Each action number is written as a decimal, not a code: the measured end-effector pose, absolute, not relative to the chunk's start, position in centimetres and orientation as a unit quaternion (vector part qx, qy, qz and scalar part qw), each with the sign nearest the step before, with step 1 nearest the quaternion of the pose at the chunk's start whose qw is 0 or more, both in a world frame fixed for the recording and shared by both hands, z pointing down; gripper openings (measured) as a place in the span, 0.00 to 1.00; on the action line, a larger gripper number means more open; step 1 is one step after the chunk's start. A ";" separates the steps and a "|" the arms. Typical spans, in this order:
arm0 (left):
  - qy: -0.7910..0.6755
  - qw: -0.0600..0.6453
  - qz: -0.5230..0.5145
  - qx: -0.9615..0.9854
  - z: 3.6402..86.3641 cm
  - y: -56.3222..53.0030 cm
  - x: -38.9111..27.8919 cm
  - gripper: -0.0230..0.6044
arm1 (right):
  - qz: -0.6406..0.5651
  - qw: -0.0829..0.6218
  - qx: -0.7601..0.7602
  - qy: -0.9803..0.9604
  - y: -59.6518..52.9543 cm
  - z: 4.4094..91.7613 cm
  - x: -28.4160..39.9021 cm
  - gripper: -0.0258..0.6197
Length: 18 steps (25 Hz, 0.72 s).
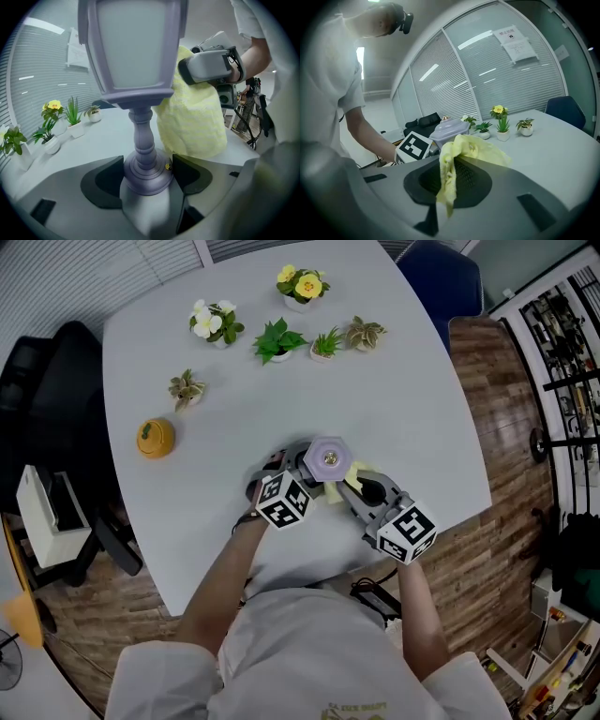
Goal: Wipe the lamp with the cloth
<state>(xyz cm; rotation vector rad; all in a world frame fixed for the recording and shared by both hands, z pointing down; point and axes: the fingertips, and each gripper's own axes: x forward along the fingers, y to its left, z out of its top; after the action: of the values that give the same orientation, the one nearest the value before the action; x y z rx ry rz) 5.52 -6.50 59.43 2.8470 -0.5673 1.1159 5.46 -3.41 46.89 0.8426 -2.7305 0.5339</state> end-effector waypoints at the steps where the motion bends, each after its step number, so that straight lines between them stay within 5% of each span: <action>1: -0.182 0.016 0.358 0.915 59.4 -6.5 5.5 0.53 | 0.184 0.116 0.289 -0.932 -3.3 46.9 5.4 0.08; 18: -0.181 0.015 0.361 0.915 59.5 -6.5 5.5 0.53 | 0.144 0.144 0.258 -0.944 -1.5 47.0 2.2 0.08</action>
<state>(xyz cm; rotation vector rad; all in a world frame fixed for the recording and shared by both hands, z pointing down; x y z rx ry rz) 5.50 -6.53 59.45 2.8465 -0.5617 1.1221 2.15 -1.48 46.95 0.7446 -2.7222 0.4156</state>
